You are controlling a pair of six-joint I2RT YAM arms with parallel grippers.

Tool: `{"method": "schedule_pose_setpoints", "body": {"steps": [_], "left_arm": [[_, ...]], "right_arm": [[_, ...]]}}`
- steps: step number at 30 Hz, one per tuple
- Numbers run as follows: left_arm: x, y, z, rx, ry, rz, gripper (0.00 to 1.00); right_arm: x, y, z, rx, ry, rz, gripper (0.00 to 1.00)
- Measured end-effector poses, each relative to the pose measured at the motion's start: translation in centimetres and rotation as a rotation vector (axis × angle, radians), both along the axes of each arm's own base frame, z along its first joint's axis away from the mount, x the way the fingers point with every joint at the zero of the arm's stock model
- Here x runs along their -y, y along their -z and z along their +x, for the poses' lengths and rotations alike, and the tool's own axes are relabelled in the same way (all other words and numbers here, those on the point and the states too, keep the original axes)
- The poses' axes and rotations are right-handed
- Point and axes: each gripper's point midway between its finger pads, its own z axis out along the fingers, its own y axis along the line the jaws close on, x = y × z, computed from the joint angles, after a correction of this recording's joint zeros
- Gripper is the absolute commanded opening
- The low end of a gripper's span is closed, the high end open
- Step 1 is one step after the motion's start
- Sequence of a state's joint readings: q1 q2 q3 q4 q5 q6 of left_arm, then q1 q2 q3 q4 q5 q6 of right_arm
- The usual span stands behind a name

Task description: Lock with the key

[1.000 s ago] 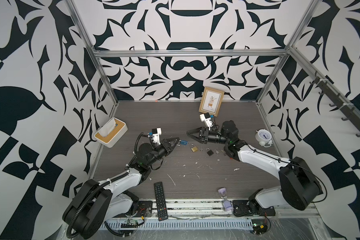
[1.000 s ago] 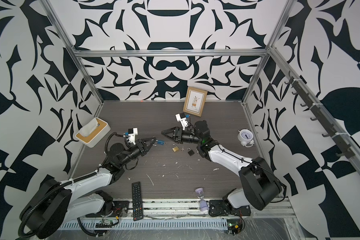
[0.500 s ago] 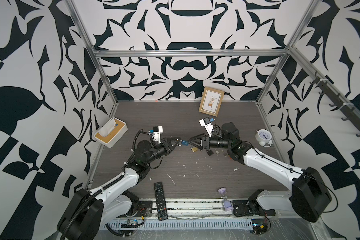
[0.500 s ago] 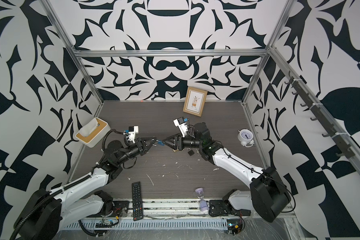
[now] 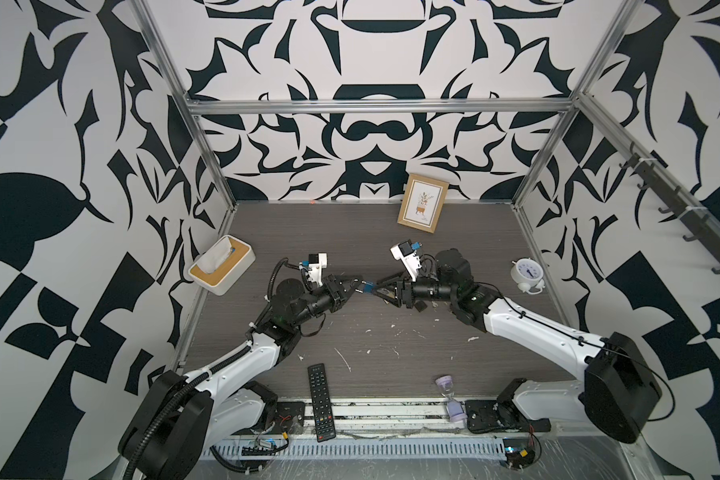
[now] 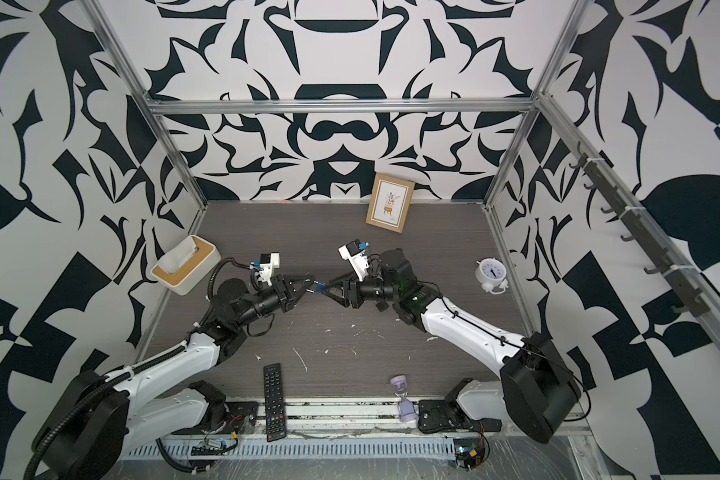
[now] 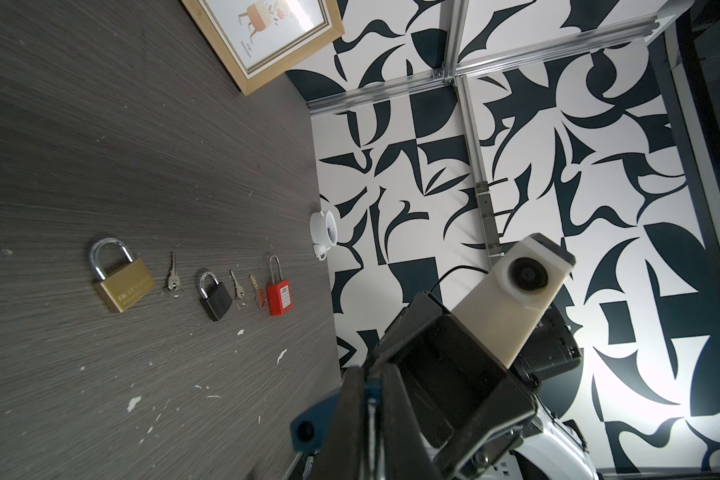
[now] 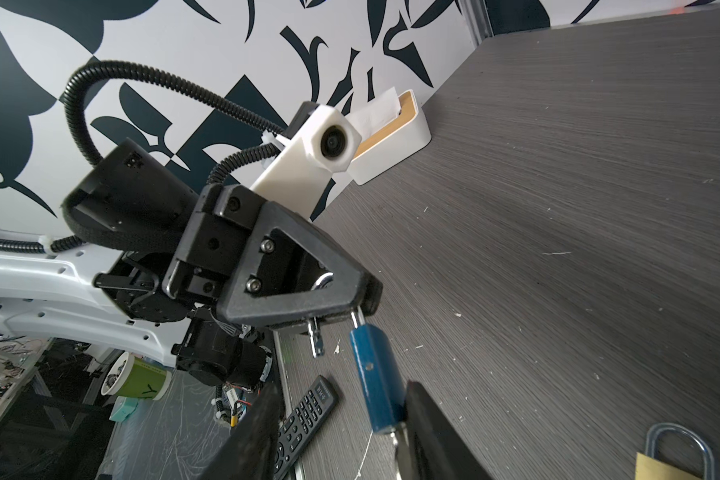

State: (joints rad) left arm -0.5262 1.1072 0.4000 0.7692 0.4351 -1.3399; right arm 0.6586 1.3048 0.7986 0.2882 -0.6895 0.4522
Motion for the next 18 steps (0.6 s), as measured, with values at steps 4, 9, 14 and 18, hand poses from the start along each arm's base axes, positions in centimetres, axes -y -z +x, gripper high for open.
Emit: {"method": "schedule_pose_setpoints", "body": {"steps": [4, 9, 14, 18], "left_arm": [[-0.2, -0.4, 0.2, -0.002, -0.006, -0.022, 0.0], [-0.3, -1.0, 0.3, 0.007, -0.01, -0.041, 0.0], [-0.3, -1.3, 0.2, 0.009, -0.007, -0.053, 0.0], [-0.2, -1.5, 0.2, 0.014, -0.006, -0.059, 0.0]], "right_arm": [[-0.2, 0.4, 0.2, -0.003, 0.003, -0.009, 0.42], [-0.7, 1.5, 0.2, -0.038, -0.001, -0.025, 0.38], [-0.8, 1.4, 0.2, -0.047, 0.003, -0.018, 0.35], [-0.8, 1.2, 0.3, -0.053, 0.009, -0.008, 0.33]]}}
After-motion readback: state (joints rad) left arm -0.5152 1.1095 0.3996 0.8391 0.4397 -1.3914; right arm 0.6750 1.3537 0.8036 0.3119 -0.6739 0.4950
